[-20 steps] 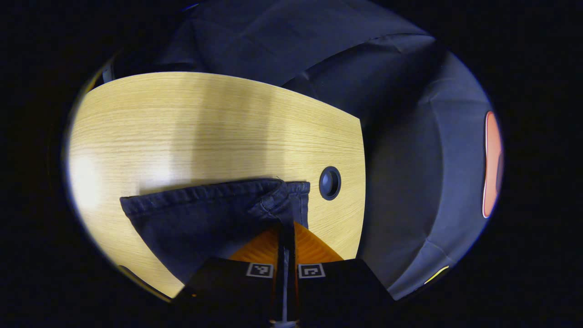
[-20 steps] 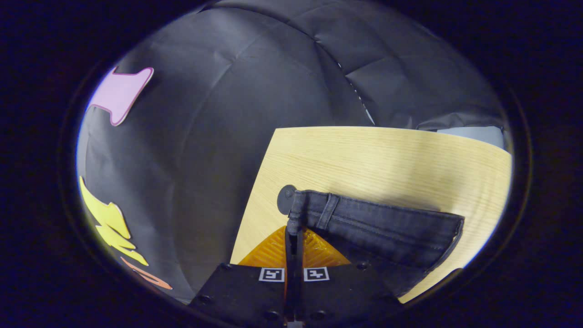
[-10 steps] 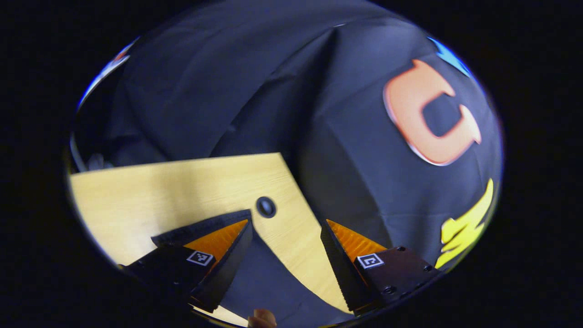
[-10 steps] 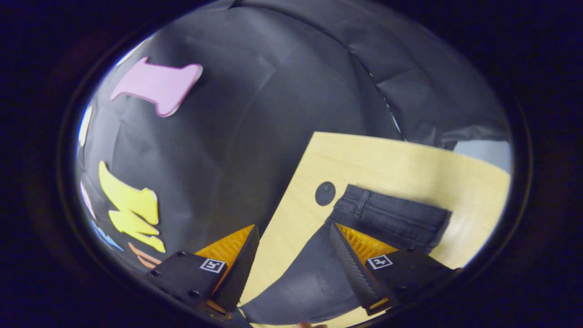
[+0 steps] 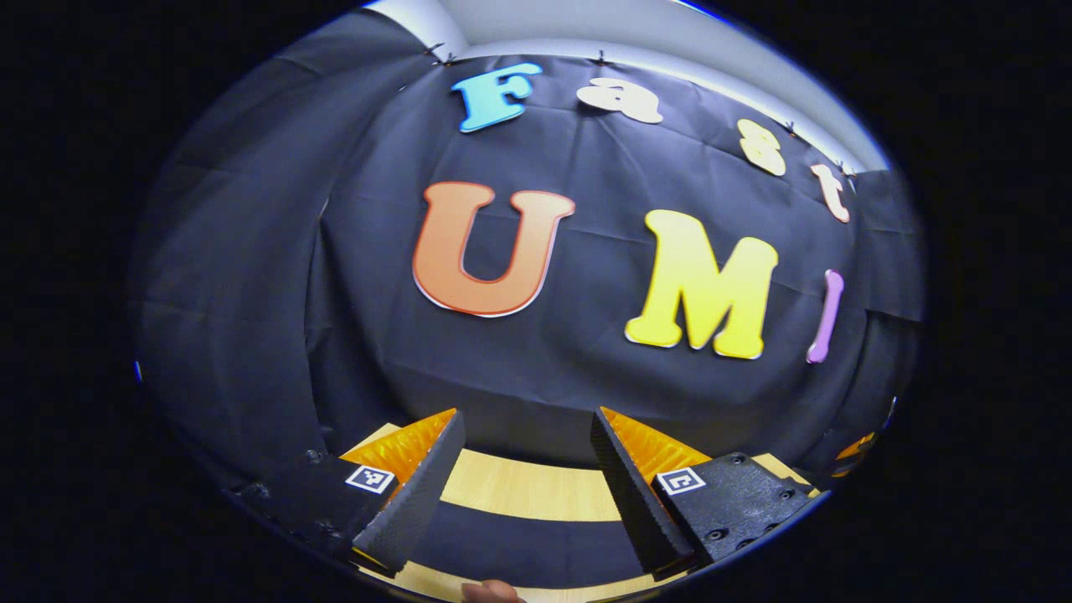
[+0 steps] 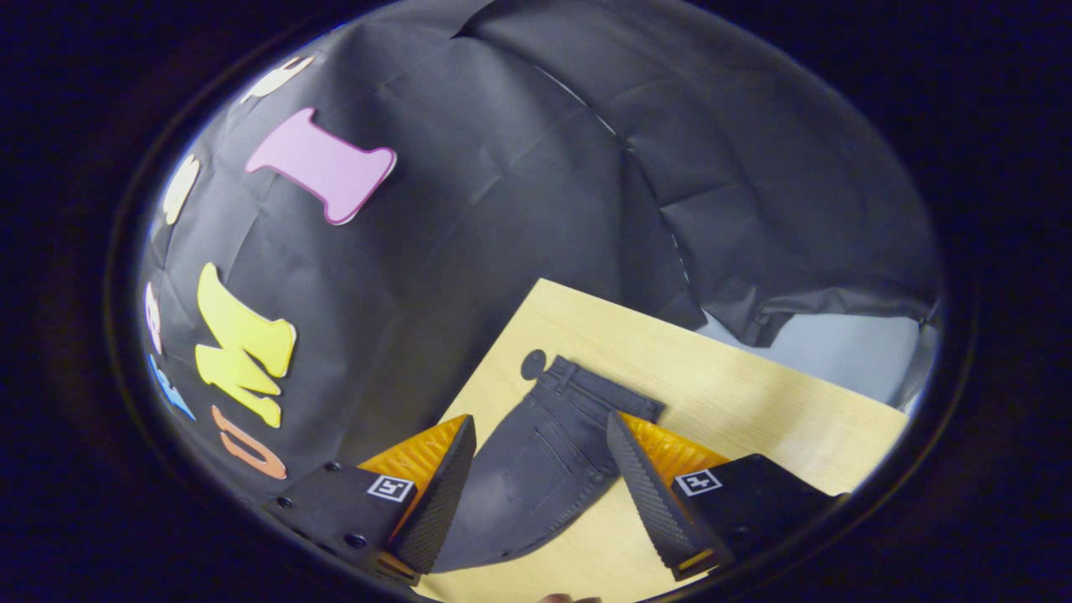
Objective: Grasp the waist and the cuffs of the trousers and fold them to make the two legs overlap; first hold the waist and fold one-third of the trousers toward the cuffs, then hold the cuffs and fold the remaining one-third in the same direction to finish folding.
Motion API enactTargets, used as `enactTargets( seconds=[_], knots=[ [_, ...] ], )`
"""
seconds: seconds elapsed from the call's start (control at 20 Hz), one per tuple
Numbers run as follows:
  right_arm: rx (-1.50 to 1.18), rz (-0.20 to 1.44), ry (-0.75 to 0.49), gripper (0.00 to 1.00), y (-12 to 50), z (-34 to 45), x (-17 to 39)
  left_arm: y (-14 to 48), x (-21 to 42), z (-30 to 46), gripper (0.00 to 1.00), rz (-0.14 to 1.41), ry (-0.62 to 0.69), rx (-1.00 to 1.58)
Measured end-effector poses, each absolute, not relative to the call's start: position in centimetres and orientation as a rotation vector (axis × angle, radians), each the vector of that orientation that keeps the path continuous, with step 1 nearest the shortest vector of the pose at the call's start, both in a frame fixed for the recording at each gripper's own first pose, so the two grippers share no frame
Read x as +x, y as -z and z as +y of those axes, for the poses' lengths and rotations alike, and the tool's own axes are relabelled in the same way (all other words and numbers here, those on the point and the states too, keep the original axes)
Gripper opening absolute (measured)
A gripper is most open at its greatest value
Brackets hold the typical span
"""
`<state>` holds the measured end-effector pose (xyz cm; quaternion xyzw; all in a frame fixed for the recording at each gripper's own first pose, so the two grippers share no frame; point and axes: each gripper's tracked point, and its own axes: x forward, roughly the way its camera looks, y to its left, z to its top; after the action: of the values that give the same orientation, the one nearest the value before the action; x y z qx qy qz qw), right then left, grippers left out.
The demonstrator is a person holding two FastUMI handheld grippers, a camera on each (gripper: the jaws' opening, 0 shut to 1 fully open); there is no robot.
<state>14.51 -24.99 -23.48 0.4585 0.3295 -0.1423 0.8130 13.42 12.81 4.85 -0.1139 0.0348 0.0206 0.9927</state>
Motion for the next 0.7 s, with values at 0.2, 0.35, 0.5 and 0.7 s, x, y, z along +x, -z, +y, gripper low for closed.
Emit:
enactTargets(
  seconds=[0.2,0.35,0.5,0.7],
  knots=[
    [1.032,0.772,0.341,0.97,27.0,-24.9,12.5,-5.0,9.9,9.2,0.98,0.107,0.002,-0.217],
    [1.085,0.799,0.351,0.97,29.0,-24.1,12.6,-4.5,8.3,7.7,0.98,0.138,0.029,-0.178],
    [1.118,0.823,0.354,0.97,30.8,-23.2,13.3,-4.7,6.8,5.5,0.98,0.166,0.076,-0.217],
    [1.186,0.829,0.369,0.97,32.9,-22.2,14.6,-4.3,6.3,5.4,0.98,0.191,0.064,-0.222]
  ],
)
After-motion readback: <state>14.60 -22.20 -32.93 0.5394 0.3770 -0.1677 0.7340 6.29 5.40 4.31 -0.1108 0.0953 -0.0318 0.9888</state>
